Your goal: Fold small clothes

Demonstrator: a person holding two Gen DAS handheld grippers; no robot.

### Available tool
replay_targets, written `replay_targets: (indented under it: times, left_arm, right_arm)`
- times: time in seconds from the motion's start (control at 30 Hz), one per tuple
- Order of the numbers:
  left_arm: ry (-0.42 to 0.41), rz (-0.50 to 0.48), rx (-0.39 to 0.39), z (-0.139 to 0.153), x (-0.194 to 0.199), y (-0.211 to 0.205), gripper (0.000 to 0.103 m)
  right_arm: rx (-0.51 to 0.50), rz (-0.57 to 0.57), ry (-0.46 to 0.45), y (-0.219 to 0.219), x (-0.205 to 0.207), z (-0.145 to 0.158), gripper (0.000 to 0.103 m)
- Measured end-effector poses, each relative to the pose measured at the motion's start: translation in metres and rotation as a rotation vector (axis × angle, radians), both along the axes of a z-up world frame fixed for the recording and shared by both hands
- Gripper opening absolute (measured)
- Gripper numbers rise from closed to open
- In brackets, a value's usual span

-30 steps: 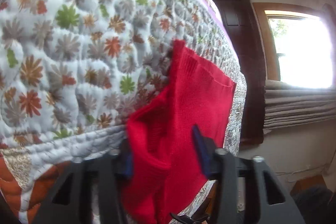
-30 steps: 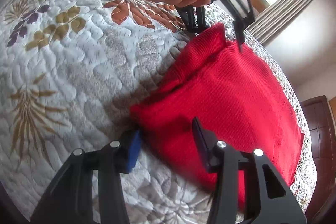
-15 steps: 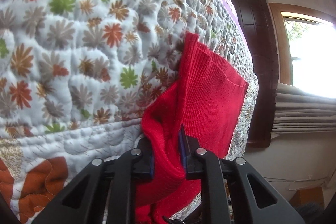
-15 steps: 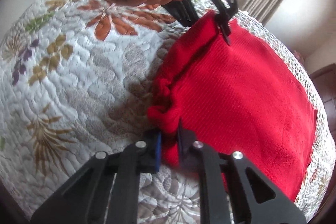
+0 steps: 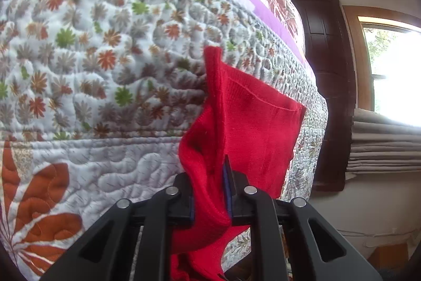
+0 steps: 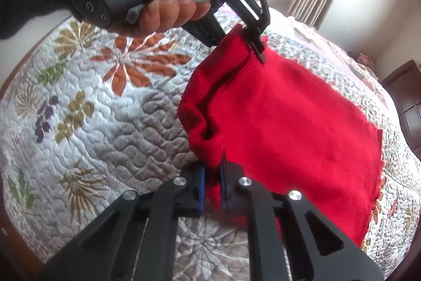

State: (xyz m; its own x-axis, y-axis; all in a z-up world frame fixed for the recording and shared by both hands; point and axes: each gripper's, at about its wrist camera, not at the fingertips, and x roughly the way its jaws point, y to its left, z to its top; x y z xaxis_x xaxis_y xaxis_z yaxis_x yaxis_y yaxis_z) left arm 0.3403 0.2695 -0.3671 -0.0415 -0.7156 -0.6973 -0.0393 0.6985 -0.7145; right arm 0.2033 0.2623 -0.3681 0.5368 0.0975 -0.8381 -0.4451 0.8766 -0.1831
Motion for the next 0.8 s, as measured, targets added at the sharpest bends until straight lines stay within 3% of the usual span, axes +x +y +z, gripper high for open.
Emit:
replay_targets:
  times: [0.3,0.8]
  left_arm:
    - [-0.011,0.017,0.063,0.053,-0.004,-0.038,0.014]
    - [-0.031,0.054,0.198,0.110,-0.010,-0.109,0.014]
  right_arm:
    - [0.084,-0.072,-0.041,-0.038,-0.006,0.049,0.007]
    - [0.204,-0.175,-0.029,-0.101,-0.016,0.085,0.007]
